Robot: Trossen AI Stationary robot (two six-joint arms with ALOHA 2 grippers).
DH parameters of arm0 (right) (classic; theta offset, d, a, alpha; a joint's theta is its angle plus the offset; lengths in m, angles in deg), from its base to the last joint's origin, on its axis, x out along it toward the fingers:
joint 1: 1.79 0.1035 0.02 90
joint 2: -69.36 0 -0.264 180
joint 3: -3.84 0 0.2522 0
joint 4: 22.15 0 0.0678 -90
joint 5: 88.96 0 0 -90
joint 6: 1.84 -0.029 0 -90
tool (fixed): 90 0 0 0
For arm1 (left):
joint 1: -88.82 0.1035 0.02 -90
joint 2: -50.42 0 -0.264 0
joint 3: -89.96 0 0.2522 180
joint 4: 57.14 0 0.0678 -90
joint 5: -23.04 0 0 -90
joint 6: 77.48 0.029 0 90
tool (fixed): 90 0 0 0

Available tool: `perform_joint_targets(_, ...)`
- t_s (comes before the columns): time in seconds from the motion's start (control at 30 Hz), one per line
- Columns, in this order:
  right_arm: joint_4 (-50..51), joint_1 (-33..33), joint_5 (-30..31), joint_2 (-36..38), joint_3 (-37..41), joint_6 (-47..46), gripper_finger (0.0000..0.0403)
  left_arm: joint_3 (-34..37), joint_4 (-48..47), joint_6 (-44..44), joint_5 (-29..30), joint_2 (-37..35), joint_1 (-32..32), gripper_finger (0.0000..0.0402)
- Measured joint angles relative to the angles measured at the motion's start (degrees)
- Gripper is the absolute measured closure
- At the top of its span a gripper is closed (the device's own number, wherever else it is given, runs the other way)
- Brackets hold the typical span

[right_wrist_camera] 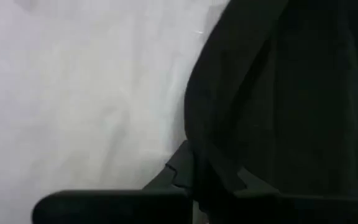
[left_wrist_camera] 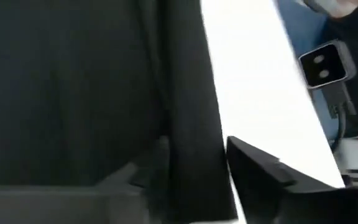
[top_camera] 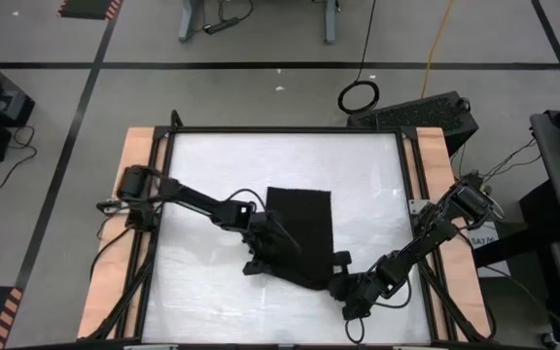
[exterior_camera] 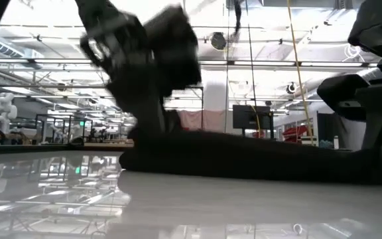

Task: Roll towel
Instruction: Roll the black towel

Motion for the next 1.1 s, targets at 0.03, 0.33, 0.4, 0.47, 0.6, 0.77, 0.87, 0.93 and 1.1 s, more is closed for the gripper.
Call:
perform_joint_targets(0.03,-0.5,0.0,-1.3,0.2,0.0,-0.5,0.0398,-0.1,-1.0,1.3,2.2,-1.6,-0.7,0.0222)
perform_joint_targets(0.33,-0.6,-2.1,-8.3,4.1,0.4,-6.1,0.0401,-0.2,-3.1,14.6,28.4,-7.2,-14.3,0.0152)
perform_joint_targets(0.4,-2.1,-3.0,-9.2,4.8,1.3,-7.6,0.0401,-0.2,-2.3,18.3,35.4,-6.4,-18.0,0.0151)
perform_joint_targets(0.47,-5.5,-3.9,-10.5,5.5,2.9,-9.2,0.0402,-0.2,-1.0,21.5,42.9,-5.6,-21.0,0.0150)
perform_joint_targets(0.6,-12.3,-5.6,-12.7,7.0,6.1,-11.7,0.0402,-0.2,2.4,26.4,51.7,-3.9,-25.4,0.0150)
perform_joint_targets(0.77,-18.4,-7.0,-14.0,8.8,9.9,-15.2,0.0402,-0.3,4.0,29.0,54.1,-1.4,-28.1,0.0150)
perform_joint_targets(0.87,-22.2,-7.6,-14.2,8.8,11.5,-17.0,0.0402,-0.3,3.6,29.0,56.2,0.9,-28.3,0.0150)
perform_joint_targets(0.93,-24.7,-8.1,-15.4,8.8,12.4,-17.5,0.0403,-0.3,3.8,29.0,59.7,2.6,-28.3,0.0150)
perform_joint_targets(1.1,-27.2,-8.5,-15.8,8.9,13.0,-18.3,0.0403,-0.5,4.8,28.6,65.7,5.0,-28.0,0.0150)
